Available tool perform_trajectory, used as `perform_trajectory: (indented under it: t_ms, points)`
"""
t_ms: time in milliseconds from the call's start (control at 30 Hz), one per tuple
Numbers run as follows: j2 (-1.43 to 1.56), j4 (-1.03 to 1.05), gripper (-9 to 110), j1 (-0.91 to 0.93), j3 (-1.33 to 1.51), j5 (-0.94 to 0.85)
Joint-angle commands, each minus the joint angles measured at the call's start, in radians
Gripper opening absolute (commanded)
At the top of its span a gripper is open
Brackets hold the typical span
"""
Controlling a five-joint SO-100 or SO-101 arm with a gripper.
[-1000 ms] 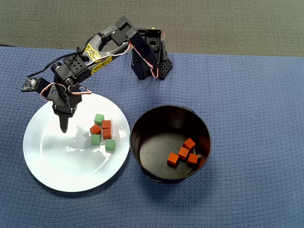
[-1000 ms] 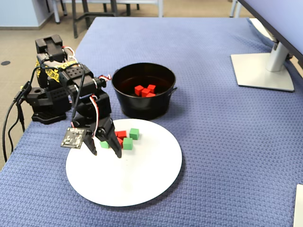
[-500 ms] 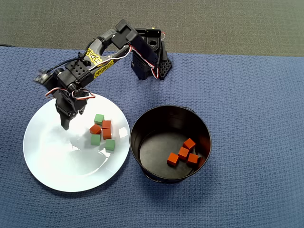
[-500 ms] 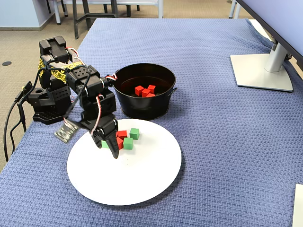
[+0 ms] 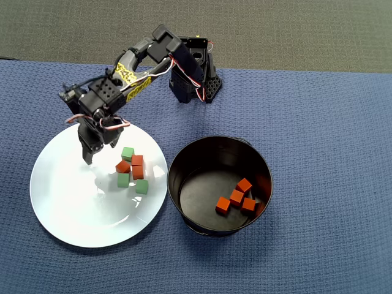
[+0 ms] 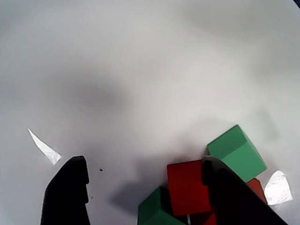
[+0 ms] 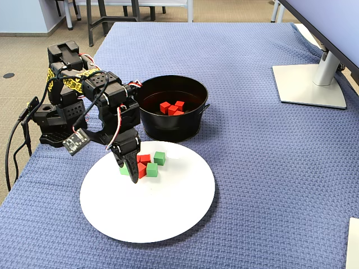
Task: Pick up the red cubes from the white plate and place them in the black recipient
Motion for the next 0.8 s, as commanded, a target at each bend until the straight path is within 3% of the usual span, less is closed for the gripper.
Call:
perform_trajectory:
  t_ms: [0,767]
  points:
    - [-0.014,-0.023,22,-0.034,-0.057,-0.02]
    - [-0.1,-0.071,20,-0.13,-0.075,-0.055]
